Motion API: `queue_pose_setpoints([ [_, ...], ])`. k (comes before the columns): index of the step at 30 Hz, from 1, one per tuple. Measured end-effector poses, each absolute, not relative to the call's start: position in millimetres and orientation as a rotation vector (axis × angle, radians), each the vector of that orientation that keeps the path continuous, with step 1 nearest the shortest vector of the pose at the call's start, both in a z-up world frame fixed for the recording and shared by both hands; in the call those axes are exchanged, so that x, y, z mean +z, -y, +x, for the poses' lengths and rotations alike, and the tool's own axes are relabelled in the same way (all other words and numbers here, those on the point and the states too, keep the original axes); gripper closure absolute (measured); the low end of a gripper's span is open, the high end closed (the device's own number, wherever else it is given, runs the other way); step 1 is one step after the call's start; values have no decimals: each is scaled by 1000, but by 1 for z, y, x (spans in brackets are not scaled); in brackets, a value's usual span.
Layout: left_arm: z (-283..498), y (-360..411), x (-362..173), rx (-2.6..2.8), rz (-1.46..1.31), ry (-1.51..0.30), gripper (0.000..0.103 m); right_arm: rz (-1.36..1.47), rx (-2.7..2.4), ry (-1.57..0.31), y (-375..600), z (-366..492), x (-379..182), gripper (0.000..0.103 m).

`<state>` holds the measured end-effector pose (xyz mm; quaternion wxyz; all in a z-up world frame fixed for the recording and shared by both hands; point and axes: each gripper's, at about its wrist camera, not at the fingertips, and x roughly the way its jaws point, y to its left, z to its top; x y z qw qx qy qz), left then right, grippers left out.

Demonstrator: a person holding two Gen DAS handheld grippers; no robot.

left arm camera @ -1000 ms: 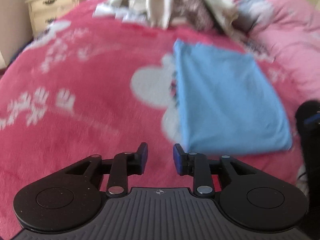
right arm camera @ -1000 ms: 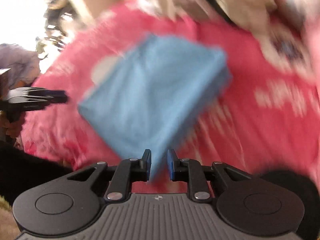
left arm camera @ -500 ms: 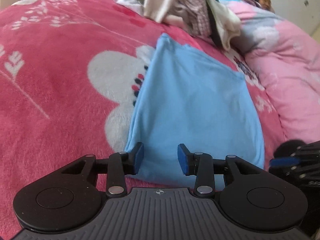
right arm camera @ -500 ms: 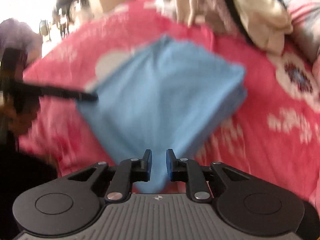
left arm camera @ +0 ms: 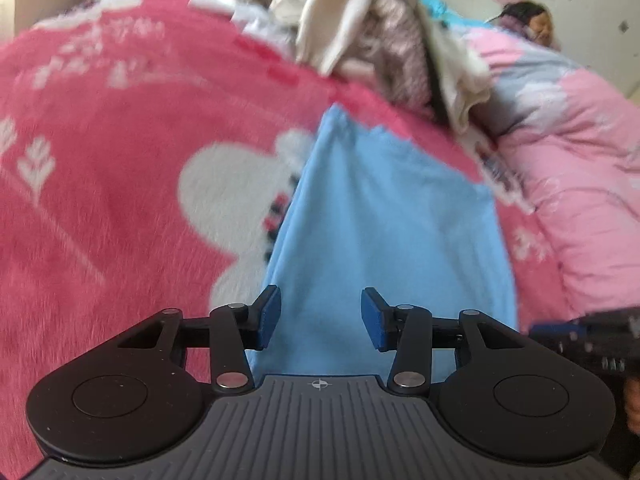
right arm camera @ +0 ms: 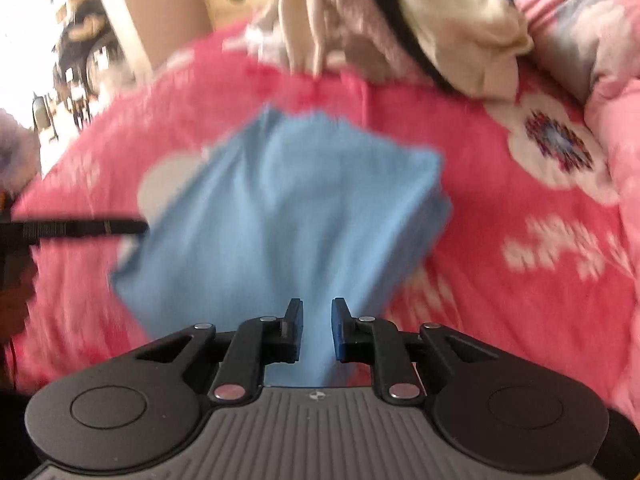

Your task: Fold clothes

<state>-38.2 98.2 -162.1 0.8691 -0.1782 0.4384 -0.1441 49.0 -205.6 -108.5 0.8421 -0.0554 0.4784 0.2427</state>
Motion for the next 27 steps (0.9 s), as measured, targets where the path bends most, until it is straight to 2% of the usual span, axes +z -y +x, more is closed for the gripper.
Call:
queue_pose_setpoints([
  [4, -19, -74, -155, -355, -343, -878, 56, -56, 502, -1044, 196, 74, -136, 83],
  [8, -3, -52, -182, -364, -318, -956, 58, 50, 423, -1137, 231, 71, -151, 88],
  [9, -4, -54, -189, -352, -322, -968, 59, 56, 406, -1120, 237, 70, -143, 88],
  [10, -8, -58, -188, -359, -339, -956, 59, 61, 389, -1103, 243, 69, -134, 81],
  [13, -10, -65, -181, -353, -360, -953, 57, 55, 426, -1007, 233, 79, -113, 81],
  [17, -1, -59, -174, -353, -365, -926, 54, 76, 560, -957, 200, 103, -125, 81],
  [19, 4, -55, -175, -347, -363, -917, 54, 107, 571, -990, 198, 115, -148, 84],
  [21, 6, -53, -179, -327, -362, -912, 54, 102, 474, -992, 216, 129, -162, 91],
  [23, 4, -60, -185, -316, -382, -920, 54, 217, 367, -970, 253, 141, -156, 92],
  [25, -1, -69, -187, -318, -406, -913, 54, 226, 316, -916, 267, 143, -137, 85],
  [27, -3, -73, -188, -316, -415, -903, 54, 237, 397, -906, 256, 144, -124, 84],
])
